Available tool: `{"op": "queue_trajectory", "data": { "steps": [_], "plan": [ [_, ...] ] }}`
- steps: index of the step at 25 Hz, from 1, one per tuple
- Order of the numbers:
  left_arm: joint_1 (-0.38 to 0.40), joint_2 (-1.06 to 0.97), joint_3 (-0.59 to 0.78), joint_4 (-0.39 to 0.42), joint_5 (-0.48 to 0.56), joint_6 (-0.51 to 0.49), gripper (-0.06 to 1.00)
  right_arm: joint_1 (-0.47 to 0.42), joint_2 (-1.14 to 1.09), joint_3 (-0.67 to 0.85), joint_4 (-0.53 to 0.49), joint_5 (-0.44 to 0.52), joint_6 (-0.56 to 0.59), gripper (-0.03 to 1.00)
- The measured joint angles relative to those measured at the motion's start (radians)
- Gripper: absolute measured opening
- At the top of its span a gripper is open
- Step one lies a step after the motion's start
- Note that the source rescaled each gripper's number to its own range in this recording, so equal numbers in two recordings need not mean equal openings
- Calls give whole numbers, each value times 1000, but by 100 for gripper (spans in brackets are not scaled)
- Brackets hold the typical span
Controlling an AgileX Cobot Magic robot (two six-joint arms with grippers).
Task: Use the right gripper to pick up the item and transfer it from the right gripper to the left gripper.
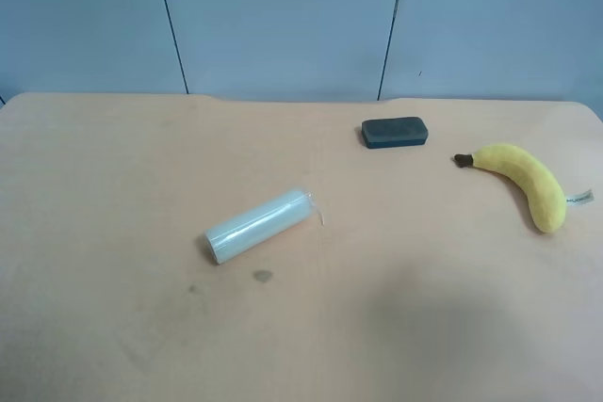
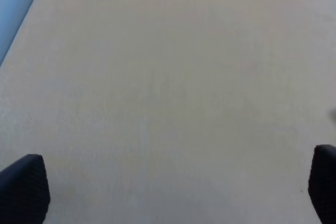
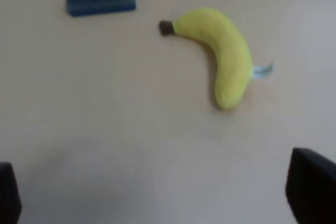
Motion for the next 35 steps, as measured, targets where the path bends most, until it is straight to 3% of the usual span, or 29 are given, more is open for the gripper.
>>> {"op": "queue_trajectory", "data": {
  "steps": [15,22,26,30,35],
  "plan": [
    [0,0,0,0,0,-1,100,0,744,-235,-19,-7,47,100],
    [0,0,0,0,0,0,100,-8,1007,-241,-106,-54,120,100],
    [0,0,0,0,0,0,100,-98,1123,-243,-86,-141,119,100],
    [0,0,0,0,0,0,100,-217,1184,-243,-19,-221,54,100],
    [0,0,0,0,0,-1,100,-299,1231,-243,52,-282,-36,100]
  ]
}}
